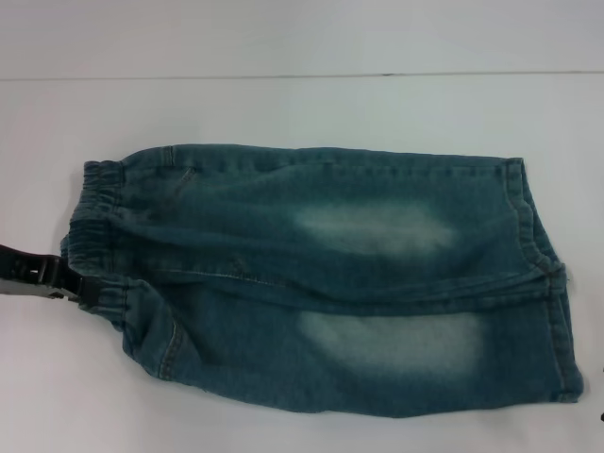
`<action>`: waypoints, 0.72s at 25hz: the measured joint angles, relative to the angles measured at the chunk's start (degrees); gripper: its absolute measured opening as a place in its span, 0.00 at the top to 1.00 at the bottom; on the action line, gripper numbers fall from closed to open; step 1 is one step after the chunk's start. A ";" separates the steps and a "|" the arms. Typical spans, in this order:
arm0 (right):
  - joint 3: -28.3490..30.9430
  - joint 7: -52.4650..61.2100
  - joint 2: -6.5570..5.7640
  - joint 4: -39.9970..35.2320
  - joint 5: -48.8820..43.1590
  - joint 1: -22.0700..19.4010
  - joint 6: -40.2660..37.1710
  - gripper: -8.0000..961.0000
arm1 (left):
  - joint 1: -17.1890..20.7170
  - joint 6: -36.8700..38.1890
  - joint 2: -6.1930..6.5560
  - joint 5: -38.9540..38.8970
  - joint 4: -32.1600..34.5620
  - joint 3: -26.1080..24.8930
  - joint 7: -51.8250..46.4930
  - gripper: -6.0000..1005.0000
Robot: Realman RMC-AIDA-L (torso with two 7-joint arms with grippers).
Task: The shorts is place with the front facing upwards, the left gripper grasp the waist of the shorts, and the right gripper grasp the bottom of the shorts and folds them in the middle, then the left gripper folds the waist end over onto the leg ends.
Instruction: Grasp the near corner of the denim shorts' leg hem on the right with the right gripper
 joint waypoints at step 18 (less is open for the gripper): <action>-1.04 0.02 4.29 0.32 -4.94 0.24 3.21 0.12 | -0.26 0.50 0.08 0.03 0.02 0.00 -0.91 0.95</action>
